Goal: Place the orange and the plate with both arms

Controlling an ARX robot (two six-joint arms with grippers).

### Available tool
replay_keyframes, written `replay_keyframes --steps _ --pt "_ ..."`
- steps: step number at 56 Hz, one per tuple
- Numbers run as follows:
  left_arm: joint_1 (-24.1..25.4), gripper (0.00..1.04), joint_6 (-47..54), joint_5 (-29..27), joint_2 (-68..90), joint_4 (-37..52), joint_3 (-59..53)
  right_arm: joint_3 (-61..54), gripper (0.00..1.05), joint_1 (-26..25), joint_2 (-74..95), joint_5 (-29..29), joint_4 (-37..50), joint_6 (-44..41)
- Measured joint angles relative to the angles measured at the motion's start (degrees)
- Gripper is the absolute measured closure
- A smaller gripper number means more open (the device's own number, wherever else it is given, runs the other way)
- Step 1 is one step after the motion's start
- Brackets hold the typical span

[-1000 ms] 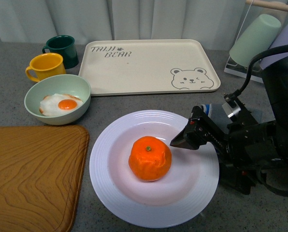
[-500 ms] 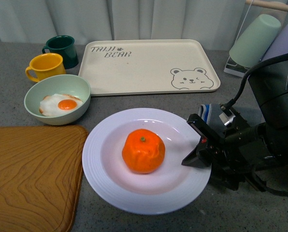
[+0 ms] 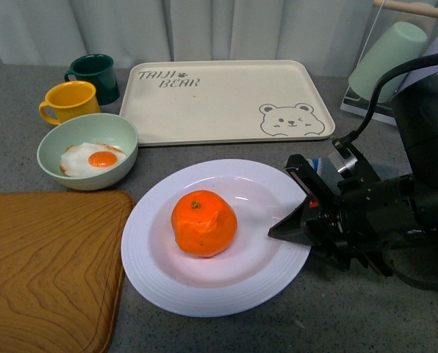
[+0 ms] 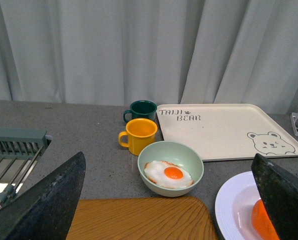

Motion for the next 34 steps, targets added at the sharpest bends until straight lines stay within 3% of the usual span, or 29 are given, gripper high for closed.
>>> replay_keyframes --steps 10,20,34 --pt "0.0 0.07 0.0 0.02 0.0 0.0 0.0 -2.97 1.01 -0.74 -0.83 0.81 10.56 2.91" --pt "0.0 0.07 0.0 0.0 0.0 0.0 0.0 -1.95 1.01 -1.68 -1.86 -2.36 16.74 5.53" --pt "0.0 0.07 0.0 0.0 0.0 0.0 0.0 15.3 1.01 -2.78 6.47 -4.28 12.98 9.66"
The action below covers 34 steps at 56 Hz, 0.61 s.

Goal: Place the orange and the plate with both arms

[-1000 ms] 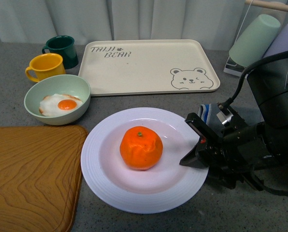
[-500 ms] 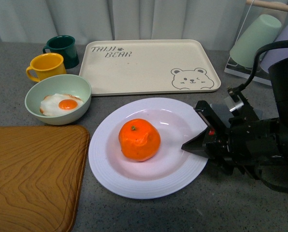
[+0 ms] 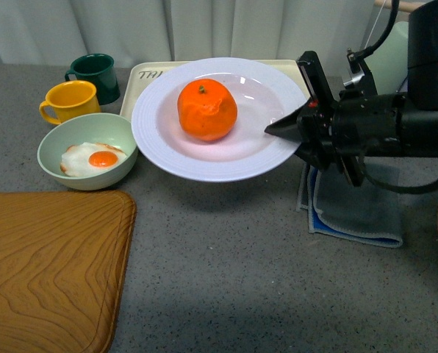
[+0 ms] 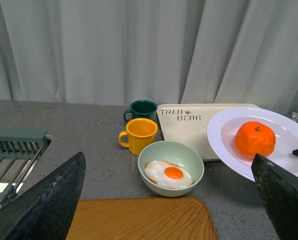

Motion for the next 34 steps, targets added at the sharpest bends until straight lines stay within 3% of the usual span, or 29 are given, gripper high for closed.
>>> replay_keyframes --steps 8,27,34 --pt "0.0 0.07 0.0 0.02 0.0 0.0 0.0 10.64 1.01 -0.77 5.73 0.81 -5.75 0.2" --pt "0.0 0.07 0.0 0.0 0.0 0.0 0.0 39.76 1.01 -1.09 19.32 5.44 -28.57 -4.13" --pt "0.0 0.07 0.0 0.0 0.0 0.0 0.0 46.66 1.01 -1.11 22.43 6.43 -32.02 -4.68"
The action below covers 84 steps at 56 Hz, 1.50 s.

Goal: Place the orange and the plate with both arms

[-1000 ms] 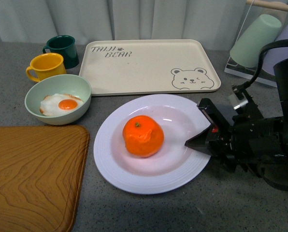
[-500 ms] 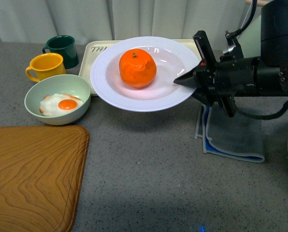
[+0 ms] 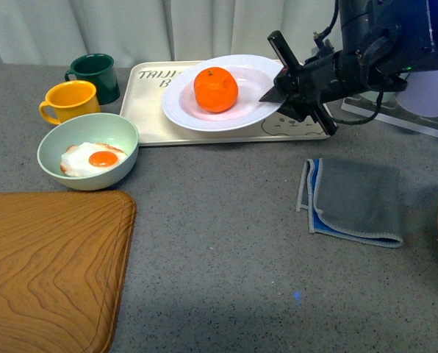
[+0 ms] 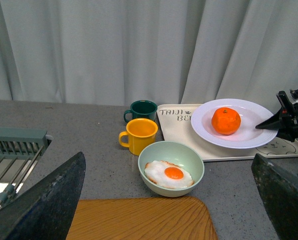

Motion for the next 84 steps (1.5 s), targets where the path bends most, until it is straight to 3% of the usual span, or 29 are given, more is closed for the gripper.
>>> replay_keyframes --steps 3,11,16,31,33,36,42,47,50,55,60,67,71,84 --pt "0.0 0.07 0.0 0.0 0.0 0.0 0.0 1.77 0.99 -0.02 0.66 0.68 -1.25 -0.46" --pt "0.0 0.07 0.0 0.02 0.0 0.0 0.0 1.55 0.66 -0.09 0.42 4.44 -2.67 -3.78" --pt "0.0 0.07 0.0 0.0 0.0 0.0 0.0 -3.76 0.47 -0.31 -2.54 7.58 -1.49 -7.52" --pt "0.0 0.07 0.0 0.02 0.0 0.0 0.0 -20.2 0.07 -1.07 -18.73 16.31 8.46 -19.98" --pt "0.0 0.07 0.0 0.02 0.0 0.0 0.0 -24.92 0.11 -1.09 -22.14 22.01 16.28 -23.04" --pt "0.0 0.07 0.0 0.04 0.0 0.0 0.0 -38.58 0.26 -1.55 -29.83 34.69 39.56 -35.15" --pt "0.0 0.07 0.0 -0.02 0.0 0.0 0.0 -58.86 0.44 -3.08 -42.29 36.81 59.71 -44.65" --pt "0.0 0.07 0.0 0.0 0.0 0.0 0.0 -74.25 0.58 -4.85 -53.72 35.43 65.81 -48.11" --pt "0.0 0.07 0.0 0.02 0.0 0.0 0.0 -87.93 0.72 -7.85 -66.66 32.17 62.36 -49.53" --pt "0.0 0.07 0.0 0.0 0.0 0.0 0.0 -99.1 0.87 -10.99 -82.71 29.59 51.06 -50.14" --pt "0.0 0.07 0.0 0.0 -0.02 0.0 0.0 -104.76 1.03 -11.65 -107.82 29.07 27.67 -50.45" --pt "0.0 0.07 0.0 -0.09 0.04 -0.02 0.0 -104.76 1.04 -11.65 -138.57 28.65 3.61 -50.77" --pt "-0.02 0.07 0.0 -0.07 -0.02 -0.02 0.0 -104.76 1.04 -11.65 -145.5 28.68 -0.39 -50.77" --pt "0.0 0.07 0.0 -0.07 -0.02 -0.04 0.0 -104.76 1.04 -11.65 -147.25 28.65 -0.76 -50.77"
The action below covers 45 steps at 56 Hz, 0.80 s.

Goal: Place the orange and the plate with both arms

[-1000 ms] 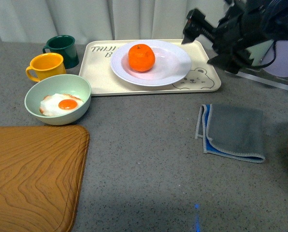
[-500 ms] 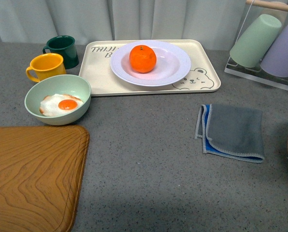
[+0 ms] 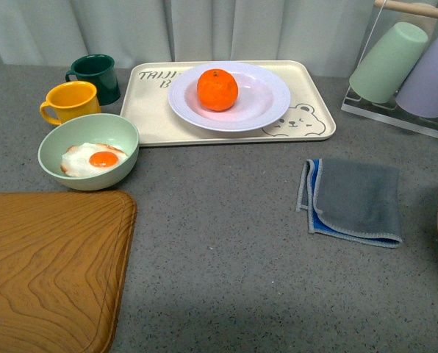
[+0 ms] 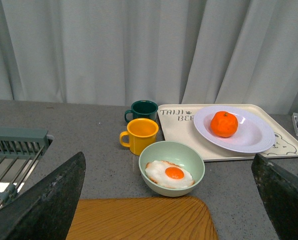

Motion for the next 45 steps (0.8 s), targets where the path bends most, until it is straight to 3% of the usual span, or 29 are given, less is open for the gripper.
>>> replay_keyframes --steps 5,11,19,28,45 --pt "0.0 0.07 0.0 0.0 0.0 0.0 0.0 0.0 0.9 0.0 0.0 0.0 0.0 -0.09" --pt "0.0 0.07 0.0 0.0 0.0 0.0 0.0 0.0 0.62 0.0 0.0 0.02 0.0 -0.07" --pt "0.0 0.07 0.0 0.0 0.0 0.0 0.0 0.0 0.4 0.0 0.0 0.0 0.0 -0.07" --pt "0.0 0.07 0.0 0.0 0.0 0.0 0.0 0.0 0.08 0.0 0.0 0.0 0.0 -0.02" --pt "0.0 0.07 0.0 0.0 0.0 0.0 0.0 0.0 0.09 0.0 0.0 0.0 0.0 -0.04"
